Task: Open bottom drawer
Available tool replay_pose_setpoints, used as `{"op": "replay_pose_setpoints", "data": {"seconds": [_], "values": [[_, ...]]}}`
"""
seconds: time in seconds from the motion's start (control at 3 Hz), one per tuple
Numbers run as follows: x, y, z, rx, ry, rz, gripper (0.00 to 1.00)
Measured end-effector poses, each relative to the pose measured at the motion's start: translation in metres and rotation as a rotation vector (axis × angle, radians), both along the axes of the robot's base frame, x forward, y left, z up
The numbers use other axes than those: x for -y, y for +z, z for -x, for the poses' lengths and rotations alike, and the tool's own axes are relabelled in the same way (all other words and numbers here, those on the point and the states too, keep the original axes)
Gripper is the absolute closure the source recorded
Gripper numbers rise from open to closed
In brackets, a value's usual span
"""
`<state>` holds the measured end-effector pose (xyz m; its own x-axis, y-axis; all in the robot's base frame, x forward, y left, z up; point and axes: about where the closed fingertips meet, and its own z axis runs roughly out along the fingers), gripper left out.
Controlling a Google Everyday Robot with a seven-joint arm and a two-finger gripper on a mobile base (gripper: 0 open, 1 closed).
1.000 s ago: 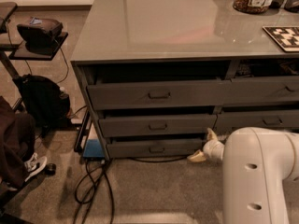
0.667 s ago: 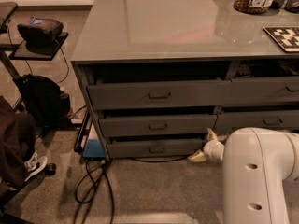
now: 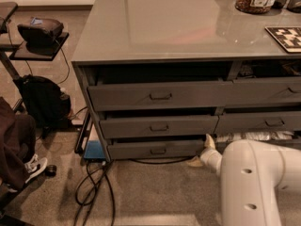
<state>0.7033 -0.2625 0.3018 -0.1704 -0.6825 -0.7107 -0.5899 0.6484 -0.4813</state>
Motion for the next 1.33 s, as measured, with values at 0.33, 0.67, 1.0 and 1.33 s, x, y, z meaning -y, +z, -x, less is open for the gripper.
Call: {"op": "replay_pose_setpoints", "data": {"seconds": [0.33,0.67,1.0,1.33], "values": [[-0.006,-0.044,-0.004,0.079,0.039,0.081,0.00],[-0.008,-0.050,-0.001,0.097,0.078,0.139,0.00],[-0.008,-0.050,-0.001,0.097,0.078,0.139,0.00],[-0.006,-0.054,-0.005,0.112,0.067,0.187,0.00]]}}
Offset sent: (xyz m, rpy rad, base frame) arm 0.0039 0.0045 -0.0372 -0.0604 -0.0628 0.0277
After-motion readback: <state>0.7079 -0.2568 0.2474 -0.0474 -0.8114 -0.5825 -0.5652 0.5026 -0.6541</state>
